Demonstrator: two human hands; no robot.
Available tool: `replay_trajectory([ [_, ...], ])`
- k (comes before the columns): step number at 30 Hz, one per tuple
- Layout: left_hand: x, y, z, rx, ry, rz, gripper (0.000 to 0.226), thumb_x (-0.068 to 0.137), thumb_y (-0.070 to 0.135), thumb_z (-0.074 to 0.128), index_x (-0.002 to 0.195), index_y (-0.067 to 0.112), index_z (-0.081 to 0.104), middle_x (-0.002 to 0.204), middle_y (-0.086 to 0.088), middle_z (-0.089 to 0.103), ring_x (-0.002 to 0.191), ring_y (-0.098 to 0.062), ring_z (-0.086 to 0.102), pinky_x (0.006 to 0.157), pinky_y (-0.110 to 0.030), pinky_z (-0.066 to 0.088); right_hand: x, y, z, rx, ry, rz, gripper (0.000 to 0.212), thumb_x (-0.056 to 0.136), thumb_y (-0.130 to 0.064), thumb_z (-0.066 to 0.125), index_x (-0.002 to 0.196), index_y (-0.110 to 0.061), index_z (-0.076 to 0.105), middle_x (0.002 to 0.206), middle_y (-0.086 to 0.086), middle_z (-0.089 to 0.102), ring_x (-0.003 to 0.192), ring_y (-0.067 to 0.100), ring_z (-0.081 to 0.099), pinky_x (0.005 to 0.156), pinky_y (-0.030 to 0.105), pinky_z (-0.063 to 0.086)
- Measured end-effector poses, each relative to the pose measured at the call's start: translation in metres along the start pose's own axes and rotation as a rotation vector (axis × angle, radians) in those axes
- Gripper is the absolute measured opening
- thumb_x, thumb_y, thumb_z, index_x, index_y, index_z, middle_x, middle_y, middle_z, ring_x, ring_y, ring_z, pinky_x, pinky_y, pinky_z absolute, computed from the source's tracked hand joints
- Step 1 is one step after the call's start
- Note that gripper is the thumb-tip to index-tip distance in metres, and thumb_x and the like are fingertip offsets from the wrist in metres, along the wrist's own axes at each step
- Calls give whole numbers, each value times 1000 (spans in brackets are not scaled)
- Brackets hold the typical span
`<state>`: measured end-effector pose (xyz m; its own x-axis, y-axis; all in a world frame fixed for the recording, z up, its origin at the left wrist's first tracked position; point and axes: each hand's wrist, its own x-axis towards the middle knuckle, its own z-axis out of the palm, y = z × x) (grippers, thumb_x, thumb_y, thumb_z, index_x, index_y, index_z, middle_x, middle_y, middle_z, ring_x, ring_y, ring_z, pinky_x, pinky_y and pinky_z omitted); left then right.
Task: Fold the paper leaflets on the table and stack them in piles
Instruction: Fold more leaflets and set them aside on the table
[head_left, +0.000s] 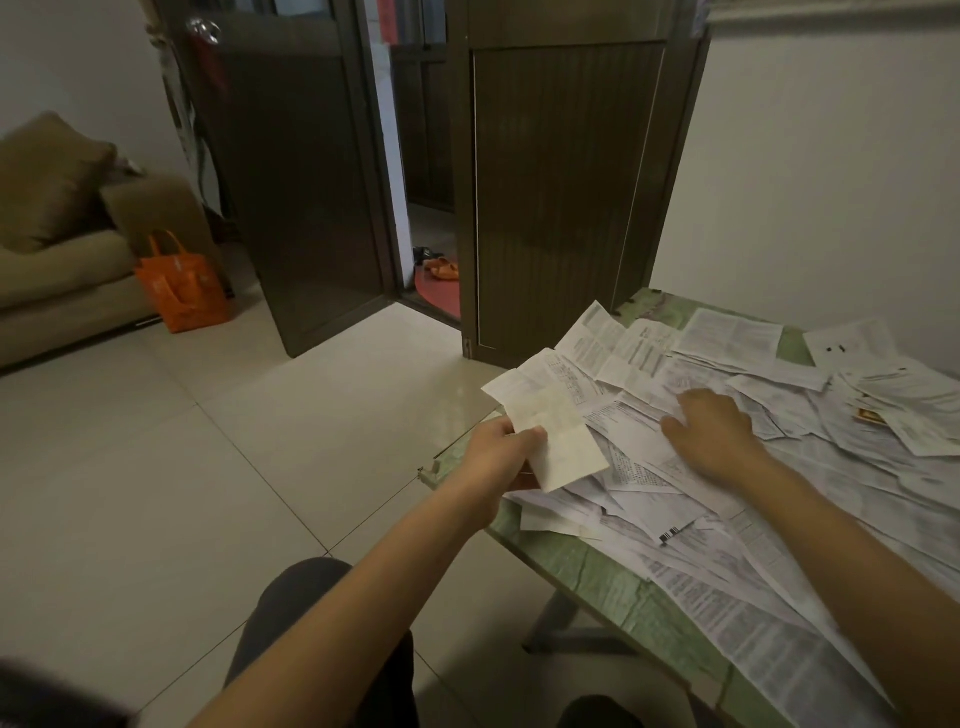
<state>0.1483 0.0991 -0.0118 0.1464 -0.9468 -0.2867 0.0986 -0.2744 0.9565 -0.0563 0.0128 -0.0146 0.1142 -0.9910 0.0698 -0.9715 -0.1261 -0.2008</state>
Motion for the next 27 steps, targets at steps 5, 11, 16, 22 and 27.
replay_trajectory([
  [5, 2, 3, 2, -84, -21, -26, 9, 96, 14, 49, 90, 12, 55, 90, -4, 61, 79, -18, 60, 70, -29, 51, -10, -24, -19, 471, 429, -167, 31, 92, -6, 54, 122, -1, 57, 128, 15, 54, 118, 28, 50, 98, 25, 37],
  [11, 6, 10, -1, -416, -124, -31, 27, 93, 13, 47, 119, 8, 49, 104, -8, 61, 97, -23, 57, 85, -34, 47, -20, -57, -56, 1069, 520, -28, 28, 88, -4, 60, 115, -13, 62, 122, 1, 54, 108, 12, 54, 89, 21, 49],
  [16, 4, 17, -2, -525, -213, -17, 20, 90, 17, 47, 108, 11, 53, 83, -3, 64, 88, -19, 56, 98, -43, 39, -33, -68, -47, 1159, 350, 10, 21, 87, -5, 61, 101, -21, 63, 103, -9, 56, 106, 15, 57, 90, 35, 53],
  [22, 6, 13, -2, -336, -87, 38, 21, 92, 17, 51, 110, 9, 56, 92, 0, 64, 97, -19, 55, 86, -34, 37, -36, -68, -31, 806, 275, -97, 14, 90, -21, 60, 102, -25, 65, 130, 3, 49, 123, 18, 44, 99, 29, 40],
  [27, 0, 18, -3, -266, -86, 96, 17, 93, 20, 51, 103, 9, 59, 102, -4, 65, 103, -22, 56, 87, -31, 43, -52, -77, -47, 676, -89, -347, 34, 90, -20, 59, 124, -23, 55, 130, -2, 50, 121, 12, 43, 93, 21, 38],
])
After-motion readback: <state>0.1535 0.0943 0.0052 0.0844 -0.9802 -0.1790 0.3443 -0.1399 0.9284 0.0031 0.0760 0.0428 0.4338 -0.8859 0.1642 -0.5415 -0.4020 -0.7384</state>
